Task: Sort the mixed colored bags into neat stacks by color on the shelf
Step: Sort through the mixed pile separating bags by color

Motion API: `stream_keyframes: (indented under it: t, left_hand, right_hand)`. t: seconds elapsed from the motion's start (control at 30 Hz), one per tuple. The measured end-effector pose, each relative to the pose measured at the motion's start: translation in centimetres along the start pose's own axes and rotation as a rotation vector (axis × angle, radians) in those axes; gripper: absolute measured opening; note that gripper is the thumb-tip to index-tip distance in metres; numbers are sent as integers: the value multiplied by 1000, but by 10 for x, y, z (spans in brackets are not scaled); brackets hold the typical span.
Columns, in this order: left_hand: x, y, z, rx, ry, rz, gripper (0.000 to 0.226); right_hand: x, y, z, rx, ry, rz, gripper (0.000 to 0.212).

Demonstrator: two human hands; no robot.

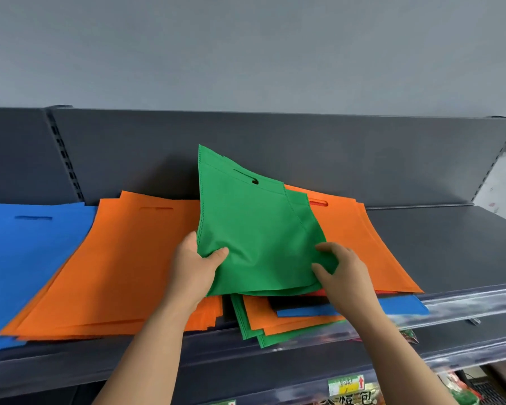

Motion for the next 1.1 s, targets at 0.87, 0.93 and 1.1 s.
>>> stream_keyframes:
  t: [0.87, 0.93, 1.1]
  left_hand:
    - [-409, 134, 49, -169, -304, -301, 31]
    - [-440, 148, 52, -198, -308, -304, 36]
    - [-515, 172, 66, -224, -307, -410, 41]
  right_hand:
    - [238, 154, 291, -361, -308, 153, 28]
    - [258, 171, 311, -358, -336, 167, 29]
    - [305, 206, 359, -349, -395, 214, 28]
Point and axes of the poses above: each hand's wrist, its own y-axis away from the middle knuckle, its own x-axis out of the palm, z = x × y, the point moved 4 cm from there along -y, towards the middle knuckle, and after that the axes turned 6 degrees about -y, right-handed, at the moved point
